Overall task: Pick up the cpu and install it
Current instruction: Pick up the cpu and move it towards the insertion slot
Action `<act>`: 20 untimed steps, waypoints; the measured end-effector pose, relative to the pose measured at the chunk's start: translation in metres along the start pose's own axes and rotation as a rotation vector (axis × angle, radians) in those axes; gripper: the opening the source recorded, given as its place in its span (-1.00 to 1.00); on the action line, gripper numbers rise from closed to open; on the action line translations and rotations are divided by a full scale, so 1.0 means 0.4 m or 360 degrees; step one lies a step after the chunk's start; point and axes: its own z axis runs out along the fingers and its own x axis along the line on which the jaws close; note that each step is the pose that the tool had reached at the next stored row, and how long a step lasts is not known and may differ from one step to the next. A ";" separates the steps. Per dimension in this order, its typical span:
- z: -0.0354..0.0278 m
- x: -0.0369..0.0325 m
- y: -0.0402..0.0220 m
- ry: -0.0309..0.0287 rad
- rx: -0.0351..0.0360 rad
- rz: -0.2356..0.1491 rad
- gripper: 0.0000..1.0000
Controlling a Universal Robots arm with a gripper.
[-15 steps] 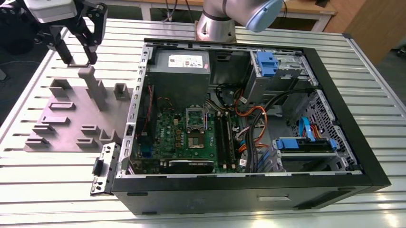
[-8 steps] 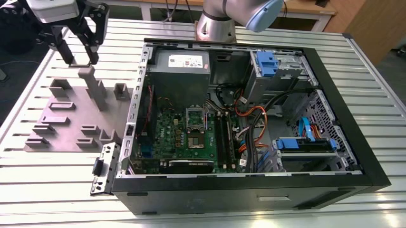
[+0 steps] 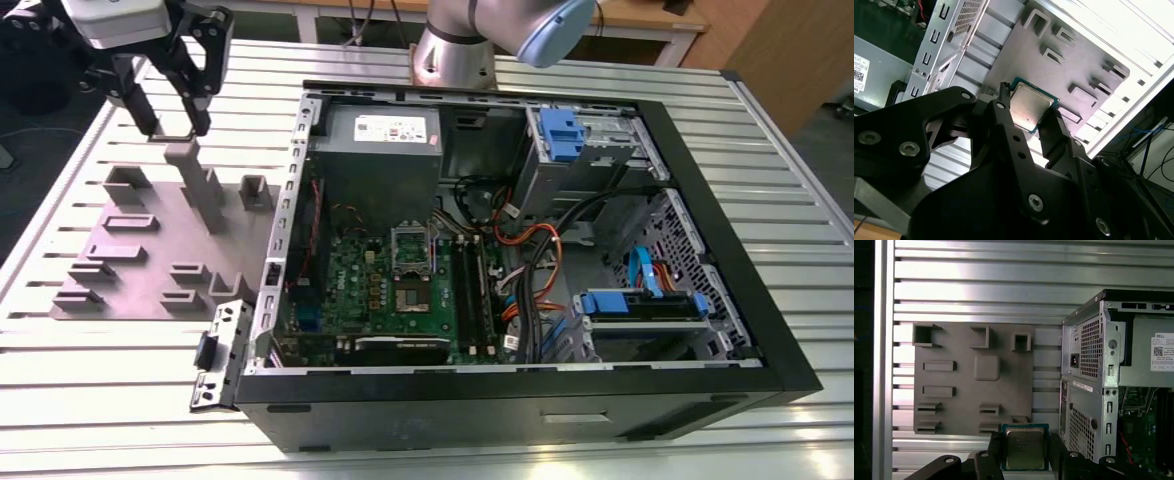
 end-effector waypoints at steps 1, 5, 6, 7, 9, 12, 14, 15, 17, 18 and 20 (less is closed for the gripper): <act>0.000 -0.001 0.000 -0.00001 0.0000 0.0000 -0.06; 0.000 -0.004 0.000 0.00000 0.0000 0.0000 -0.06; 0.000 -0.005 0.000 0.00000 0.0000 0.0000 -0.06; 0.000 -0.006 0.000 0.00000 0.0000 0.0000 -0.06; 0.000 -0.008 0.000 0.00000 0.0000 0.0000 -0.06; 0.000 -0.010 0.000 -0.00001 0.0000 0.0000 -0.06; 0.000 -0.011 0.000 0.00001 0.0000 0.0000 -0.06; 0.000 -0.011 0.000 0.00001 0.0000 0.0000 -0.06; 0.000 -0.013 0.000 0.00000 0.0000 0.0000 -0.06; 0.000 -0.013 0.000 0.00000 0.0000 0.0000 -0.06; 0.000 -0.015 0.000 0.00000 0.0000 0.0000 -0.06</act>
